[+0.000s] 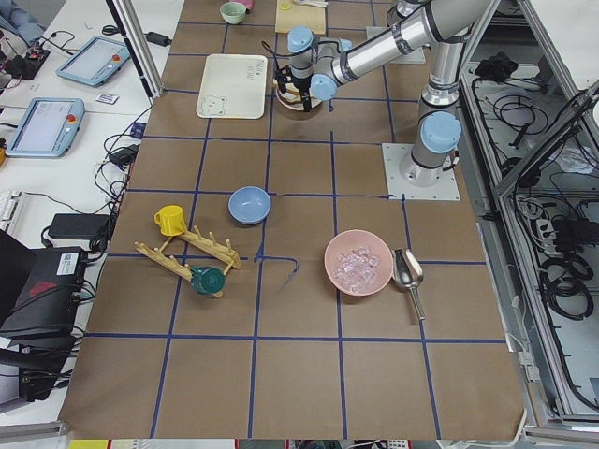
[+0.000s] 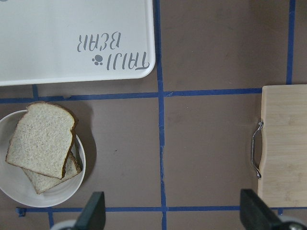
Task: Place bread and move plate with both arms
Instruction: 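Move the left gripper down to the rim of the white plate, then grip the plate rim with the left gripper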
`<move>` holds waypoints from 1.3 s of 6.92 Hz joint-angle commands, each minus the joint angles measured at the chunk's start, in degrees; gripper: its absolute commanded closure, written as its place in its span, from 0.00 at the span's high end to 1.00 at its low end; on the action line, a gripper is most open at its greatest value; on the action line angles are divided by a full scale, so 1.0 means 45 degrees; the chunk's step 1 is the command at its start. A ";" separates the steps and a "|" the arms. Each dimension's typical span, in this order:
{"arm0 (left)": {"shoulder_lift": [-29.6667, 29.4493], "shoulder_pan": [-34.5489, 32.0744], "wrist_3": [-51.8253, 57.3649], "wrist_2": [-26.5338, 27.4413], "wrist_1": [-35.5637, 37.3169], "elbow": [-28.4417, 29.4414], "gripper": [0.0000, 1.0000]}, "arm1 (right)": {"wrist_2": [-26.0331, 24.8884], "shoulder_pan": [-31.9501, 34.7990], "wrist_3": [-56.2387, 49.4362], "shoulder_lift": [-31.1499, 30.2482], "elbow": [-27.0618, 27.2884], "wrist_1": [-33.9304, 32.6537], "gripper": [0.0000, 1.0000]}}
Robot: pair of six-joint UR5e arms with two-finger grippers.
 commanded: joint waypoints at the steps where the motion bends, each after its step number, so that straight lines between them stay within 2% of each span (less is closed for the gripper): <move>1: -0.0597 -0.0320 -0.0314 0.0034 0.0671 -0.0002 0.83 | -0.0010 0.0015 -0.0005 -0.0001 0.0058 -0.0020 1.00; 2: -0.0754 -0.0381 -0.0392 0.0015 0.0695 -0.0002 0.79 | -0.0010 0.0015 0.0014 -0.0001 0.0175 -0.0194 1.00; 3: -0.0891 -0.0401 -0.0393 -0.0005 0.0695 -0.0002 0.69 | -0.0030 0.0015 0.0015 -0.0001 0.0196 -0.0215 1.00; 4: -0.0912 -0.0401 -0.0393 -0.0102 0.0676 -0.0002 0.52 | -0.0030 0.0015 0.0015 -0.0001 0.0196 -0.0216 1.00; 7: -0.0912 -0.0401 -0.0354 -0.0161 0.0715 0.0017 0.22 | -0.0050 0.0015 0.0015 -0.0001 0.0215 -0.0254 1.00; 9: -0.0912 -0.0401 -0.0276 -0.0532 0.0714 0.0037 0.10 | -0.0069 0.0015 0.0015 -0.0001 0.0254 -0.0274 1.00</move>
